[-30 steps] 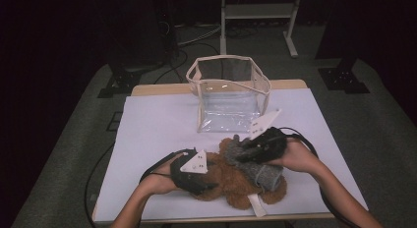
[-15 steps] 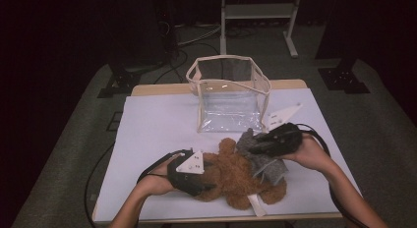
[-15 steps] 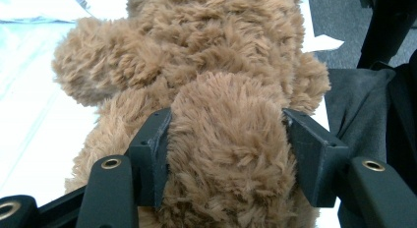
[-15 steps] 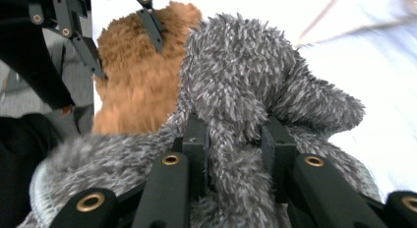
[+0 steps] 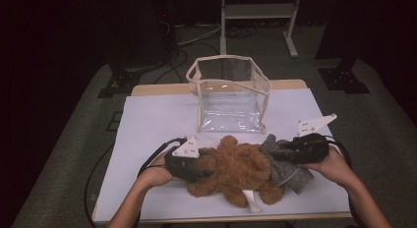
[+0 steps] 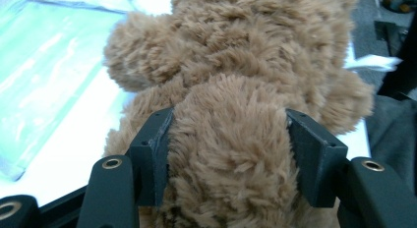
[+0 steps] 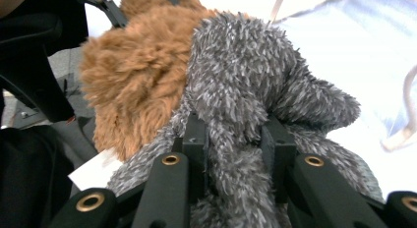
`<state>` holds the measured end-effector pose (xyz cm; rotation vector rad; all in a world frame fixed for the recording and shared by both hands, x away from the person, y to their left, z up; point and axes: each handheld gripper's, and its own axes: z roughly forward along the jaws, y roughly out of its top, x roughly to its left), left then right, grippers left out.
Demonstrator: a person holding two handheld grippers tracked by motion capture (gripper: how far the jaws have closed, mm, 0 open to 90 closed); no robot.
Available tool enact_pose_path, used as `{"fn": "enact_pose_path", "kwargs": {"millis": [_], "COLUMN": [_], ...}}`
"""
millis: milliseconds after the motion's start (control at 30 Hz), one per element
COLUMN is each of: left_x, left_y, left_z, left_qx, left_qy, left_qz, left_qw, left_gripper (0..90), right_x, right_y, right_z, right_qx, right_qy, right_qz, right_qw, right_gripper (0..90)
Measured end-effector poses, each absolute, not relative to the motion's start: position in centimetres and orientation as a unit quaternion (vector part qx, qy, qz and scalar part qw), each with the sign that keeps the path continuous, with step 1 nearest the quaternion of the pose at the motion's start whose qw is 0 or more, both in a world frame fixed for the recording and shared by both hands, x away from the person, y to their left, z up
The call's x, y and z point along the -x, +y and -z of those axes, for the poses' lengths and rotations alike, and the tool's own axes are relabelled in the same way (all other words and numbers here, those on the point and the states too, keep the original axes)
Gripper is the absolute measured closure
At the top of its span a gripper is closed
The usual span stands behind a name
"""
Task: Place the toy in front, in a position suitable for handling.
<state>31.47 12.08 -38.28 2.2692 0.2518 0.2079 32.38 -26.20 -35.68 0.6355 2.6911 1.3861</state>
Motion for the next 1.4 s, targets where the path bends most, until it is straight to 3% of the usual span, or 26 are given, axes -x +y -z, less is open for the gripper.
{"fn": "enact_pose_path", "kwargs": {"millis": [133,433,733,1000,1200,1400], "left_x": [-32.1,-32.7,-33.6,-33.8,-33.8,-33.9], "left_y": [12.4,12.6,12.2,12.2,11.5,10.2], "left_z": [38.3,38.4,38.1,38.0,37.8,37.6], "left_qx": [-0.899,-0.894,-0.893,-0.892,-0.893,-0.895], "left_qy": [0.122,0.141,0.154,0.157,0.155,0.145], "left_qz": [-0.083,-0.087,-0.094,-0.093,-0.093,-0.092], "left_qw": [0.413,0.416,0.412,0.413,0.412,0.412], "left_gripper": [39.6,38.5,37.5,37.3,37.3,37.1], "right_x": [-32.9,-32.2,-31.6,-31.2,-30.2,-29.9], "right_y": [-25.5,-26.8,-27.3,-27.1,-28.1,-26.6], "right_z": [35.2,39.3,37.1,40.4,37.2,33.7], "right_qx": [-0.200,-0.236,-0.225,-0.235,-0.217,-0.180], "right_qy": [0.869,0.865,0.858,0.865,0.857,0.852], "right_qz": [-0.451,-0.443,-0.461,-0.443,-0.467,-0.491], "right_qw": [0.030,0.002,0.023,-0.012,0.014,0.038], "right_gripper": [68.9,69.0,68.9,68.9,68.9,68.9]}}
